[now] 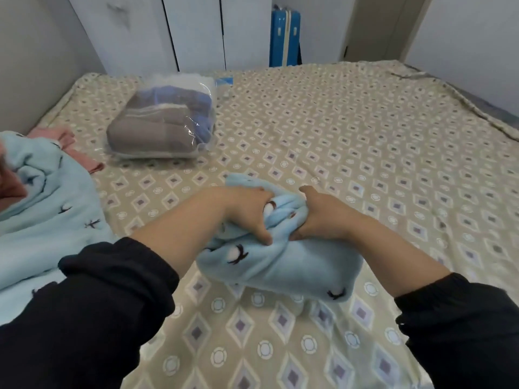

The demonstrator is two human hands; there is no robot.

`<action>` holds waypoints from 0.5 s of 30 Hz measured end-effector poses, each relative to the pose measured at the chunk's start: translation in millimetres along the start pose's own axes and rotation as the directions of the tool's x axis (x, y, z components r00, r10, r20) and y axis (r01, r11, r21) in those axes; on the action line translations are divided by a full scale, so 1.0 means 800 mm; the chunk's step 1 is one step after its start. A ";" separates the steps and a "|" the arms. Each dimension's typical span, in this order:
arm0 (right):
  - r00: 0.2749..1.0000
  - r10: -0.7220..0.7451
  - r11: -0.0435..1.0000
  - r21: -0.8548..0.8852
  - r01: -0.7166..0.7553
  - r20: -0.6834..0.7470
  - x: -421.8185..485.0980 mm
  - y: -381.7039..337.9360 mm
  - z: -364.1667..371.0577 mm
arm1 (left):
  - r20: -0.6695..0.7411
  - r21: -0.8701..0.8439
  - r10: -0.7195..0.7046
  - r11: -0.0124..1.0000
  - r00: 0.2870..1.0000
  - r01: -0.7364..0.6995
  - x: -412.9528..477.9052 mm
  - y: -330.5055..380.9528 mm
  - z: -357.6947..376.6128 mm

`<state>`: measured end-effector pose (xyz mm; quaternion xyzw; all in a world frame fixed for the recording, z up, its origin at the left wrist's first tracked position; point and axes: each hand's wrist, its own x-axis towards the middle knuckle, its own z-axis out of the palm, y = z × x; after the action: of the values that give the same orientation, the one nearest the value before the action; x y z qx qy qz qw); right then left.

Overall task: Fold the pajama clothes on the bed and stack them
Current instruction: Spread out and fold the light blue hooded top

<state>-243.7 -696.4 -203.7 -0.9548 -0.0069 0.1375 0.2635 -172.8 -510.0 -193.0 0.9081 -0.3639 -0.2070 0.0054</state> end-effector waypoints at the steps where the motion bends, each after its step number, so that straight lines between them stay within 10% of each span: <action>1: 1.000 0.003 1.000 0.006 -0.003 0.028 -0.001 -0.002 0.000 | 0.004 -0.026 0.024 0.999 1.000 -0.024 -0.005 0.004 -0.001; 8: 0.982 0.150 0.912 -0.401 -0.092 0.117 -0.009 -0.016 0.003 | -0.164 0.200 0.052 0.980 0.985 -0.019 -0.042 0.034 0.025; 15: 0.950 0.172 0.909 -0.415 -0.051 0.260 -0.025 -0.048 -0.002 | -0.079 0.187 -0.066 0.979 0.995 0.080 -0.071 0.054 0.023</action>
<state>-259.9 -665.9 -177.6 -0.9565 -0.0185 0.2871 0.0489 -244.9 -501.5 -181.9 0.9241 -0.3480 -0.1384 -0.0759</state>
